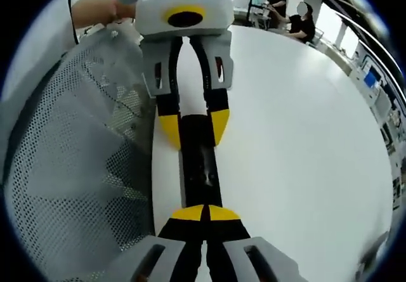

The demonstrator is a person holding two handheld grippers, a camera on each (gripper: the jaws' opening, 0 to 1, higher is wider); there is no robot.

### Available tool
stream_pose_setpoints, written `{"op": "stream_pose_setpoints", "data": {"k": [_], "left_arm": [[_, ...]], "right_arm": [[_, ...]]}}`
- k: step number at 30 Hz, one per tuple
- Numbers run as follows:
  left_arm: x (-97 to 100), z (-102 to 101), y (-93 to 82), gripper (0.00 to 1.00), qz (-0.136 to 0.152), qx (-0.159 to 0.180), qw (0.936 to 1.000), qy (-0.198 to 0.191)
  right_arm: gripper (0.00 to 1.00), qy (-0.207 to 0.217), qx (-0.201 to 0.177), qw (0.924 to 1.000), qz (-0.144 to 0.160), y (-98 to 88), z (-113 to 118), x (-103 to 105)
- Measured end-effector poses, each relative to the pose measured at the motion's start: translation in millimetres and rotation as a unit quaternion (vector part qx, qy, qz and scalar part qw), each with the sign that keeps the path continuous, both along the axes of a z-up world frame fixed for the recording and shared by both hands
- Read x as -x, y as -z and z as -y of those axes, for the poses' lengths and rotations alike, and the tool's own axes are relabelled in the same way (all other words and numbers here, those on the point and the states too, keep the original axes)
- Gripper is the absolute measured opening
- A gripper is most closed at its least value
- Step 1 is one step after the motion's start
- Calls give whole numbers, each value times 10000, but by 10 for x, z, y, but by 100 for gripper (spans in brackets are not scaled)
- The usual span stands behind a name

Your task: Press the specified remote control buttons in sequence, fully releasing each button before pressing the next.

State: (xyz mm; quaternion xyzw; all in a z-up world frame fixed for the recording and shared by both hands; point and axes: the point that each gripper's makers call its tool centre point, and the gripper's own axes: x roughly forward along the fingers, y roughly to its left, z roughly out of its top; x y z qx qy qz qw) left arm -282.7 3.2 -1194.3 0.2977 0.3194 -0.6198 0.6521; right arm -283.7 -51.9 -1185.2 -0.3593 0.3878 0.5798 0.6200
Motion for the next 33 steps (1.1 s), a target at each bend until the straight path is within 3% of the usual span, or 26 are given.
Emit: {"op": "stream_pose_setpoints", "data": {"k": [4,9,12,14,16,19,20,22,27,31,33], "left_arm": [[-3,1,0,24,-8,-55,10000,-13],[-4,0,2,24,-14,-158,9999,-24],[-5,-4,4,24,-14,-163,9999,-26],[-6,-4,4,24,-15,-158,9999,-28],[-7,-5,5,24,-17,-163,9999,-34],[-9,-5,5,24,-15,-163,9999,-46],[-7,-6,5,24,-16,-160,9999,-55],[-7,-7,5,24,-17,-160,9999,-60],[-6,-9,6,24,-19,-201,9998,-66],[-4,-10,7,24,-23,-201,9997,-98],[-3,-7,8,24,-21,-233,9996,-127]], "right_arm": [[0,172,-101,9998,-10,-3,10,-11],[0,846,-1043,9907,-212,-43,8,-22],[0,997,-1282,9858,-423,-46,1,-30],[0,875,-1349,9863,-371,-79,-56,-33],[0,712,-1258,9891,-283,-92,-115,-35],[0,235,-811,9964,-106,-16,-102,-3],[0,47,-738,9972,57,-29,-114,-8],[0,-93,-472,9988,25,-16,-79,30],[0,-380,-228,9989,149,-2,-106,31],[0,-265,-83,9996,35,6,-107,13],[0,19,-144,9999,-78,7,-102,7]]}}
